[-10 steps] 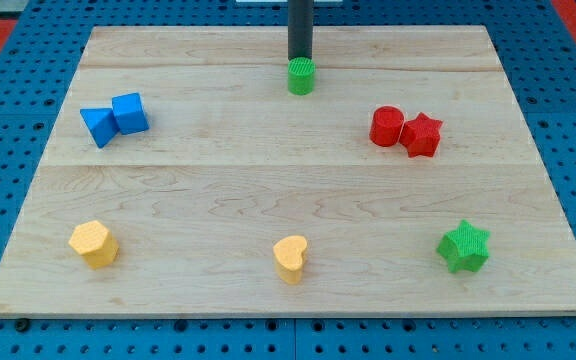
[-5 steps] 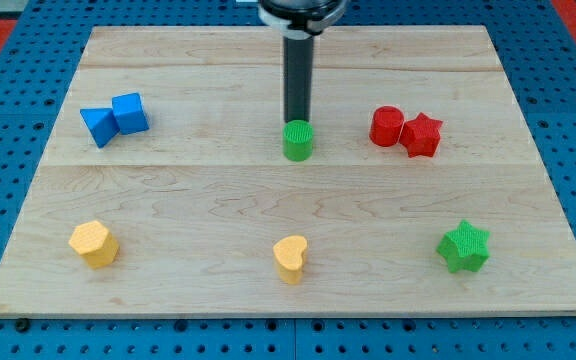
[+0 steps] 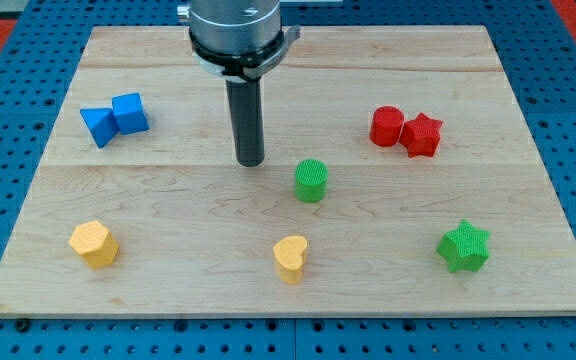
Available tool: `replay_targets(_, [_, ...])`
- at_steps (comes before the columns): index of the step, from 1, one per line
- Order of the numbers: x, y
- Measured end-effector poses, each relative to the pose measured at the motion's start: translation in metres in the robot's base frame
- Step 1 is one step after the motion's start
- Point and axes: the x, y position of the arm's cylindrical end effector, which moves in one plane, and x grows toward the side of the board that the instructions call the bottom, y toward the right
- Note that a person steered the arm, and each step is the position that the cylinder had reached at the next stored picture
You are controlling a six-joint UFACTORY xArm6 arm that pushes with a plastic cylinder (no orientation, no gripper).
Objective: Slide the green circle down and right
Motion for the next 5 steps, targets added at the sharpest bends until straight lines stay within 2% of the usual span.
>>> replay_targets(2, [0.021,0.069])
replay_targets(5, [0.023,0.117])
